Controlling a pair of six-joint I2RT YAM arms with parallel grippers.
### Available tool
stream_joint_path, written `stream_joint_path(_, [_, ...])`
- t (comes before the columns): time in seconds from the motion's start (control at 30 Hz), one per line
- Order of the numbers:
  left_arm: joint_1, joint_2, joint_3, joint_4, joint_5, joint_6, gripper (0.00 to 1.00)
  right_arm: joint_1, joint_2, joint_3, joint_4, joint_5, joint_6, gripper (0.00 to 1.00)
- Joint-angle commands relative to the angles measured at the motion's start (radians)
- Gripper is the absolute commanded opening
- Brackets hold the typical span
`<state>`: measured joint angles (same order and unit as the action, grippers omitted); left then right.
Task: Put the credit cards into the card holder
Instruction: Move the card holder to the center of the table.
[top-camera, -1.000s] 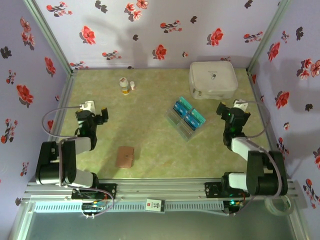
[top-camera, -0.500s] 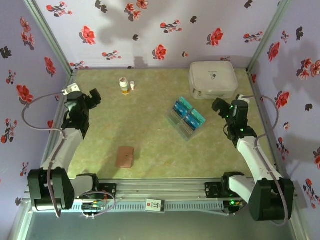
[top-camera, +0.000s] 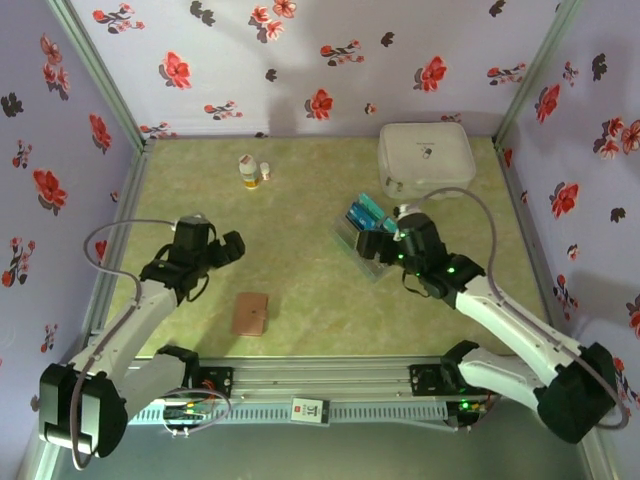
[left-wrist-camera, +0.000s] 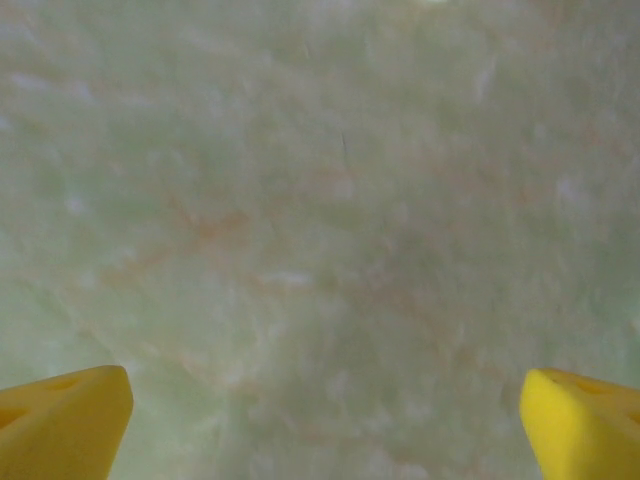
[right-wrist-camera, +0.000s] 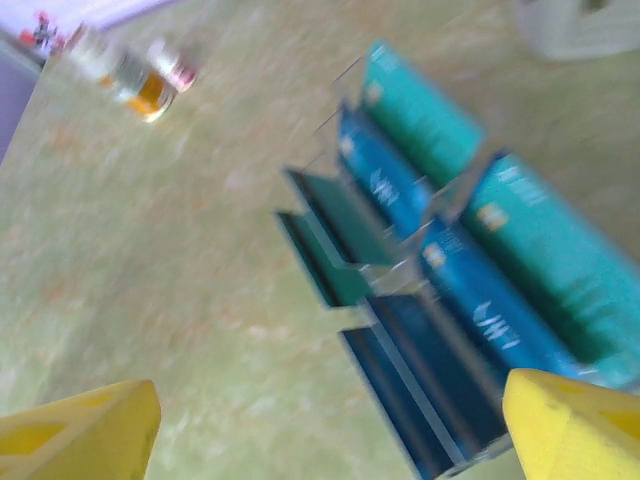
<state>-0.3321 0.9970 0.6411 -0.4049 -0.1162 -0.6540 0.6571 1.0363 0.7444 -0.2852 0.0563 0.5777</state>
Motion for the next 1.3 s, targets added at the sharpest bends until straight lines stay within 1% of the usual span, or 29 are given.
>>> stream_joint_path(0.0, [-0.045, -0.016, -0.048, -0.049, 0.026, -0.071, 1.00, 0.116, 0.082, 0.033, 0.025, 0.052, 0.065, 0.89])
stream_joint_path(0.1, [-0.079, -0.023, -0.094, -0.024, 0.027, -0.097, 1.00, 0.201, 0.179, 0.041, 0.083, 0.046, 0.111, 0.86])
stream_joint_path(0.2, [-0.089, -0.030, -0.124, -0.001, 0.029, -0.122, 1.00, 0.288, 0.272, 0.058, 0.138, 0.041, 0.149, 0.87])
stream_joint_path(0.3, [-0.091, -0.035, -0.130, 0.012, 0.034, -0.129, 1.00, 0.354, 0.367, 0.081, 0.196, 0.025, 0.193, 0.85])
stream_joint_path(0.4, [-0.092, -0.037, -0.140, 0.024, 0.037, -0.135, 1.00, 0.397, 0.460, 0.102, 0.277, -0.019, 0.243, 0.76])
stream_joint_path(0.53, [-0.092, -0.041, -0.164, 0.053, 0.041, -0.153, 1.00, 0.435, 0.573, 0.118, 0.413, -0.083, 0.327, 0.61])
stream_joint_path(0.63, [-0.091, -0.040, -0.172, 0.070, 0.040, -0.161, 1.00, 0.458, 0.650, 0.134, 0.500, -0.126, 0.382, 0.55])
stream_joint_path(0.9, [-0.092, -0.028, -0.176, 0.079, 0.040, -0.154, 1.00, 0.519, 0.772, 0.180, 0.586, -0.169, 0.449, 0.54])
stream_joint_path(1.07, [-0.092, -0.029, -0.185, 0.080, 0.038, -0.151, 1.00, 0.534, 0.794, 0.193, 0.593, -0.187, 0.462, 0.51])
stream_joint_path(1.27, [-0.093, -0.013, -0.189, 0.094, 0.038, -0.147, 1.00, 0.555, 0.811, 0.190, 0.598, -0.191, 0.480, 0.52])
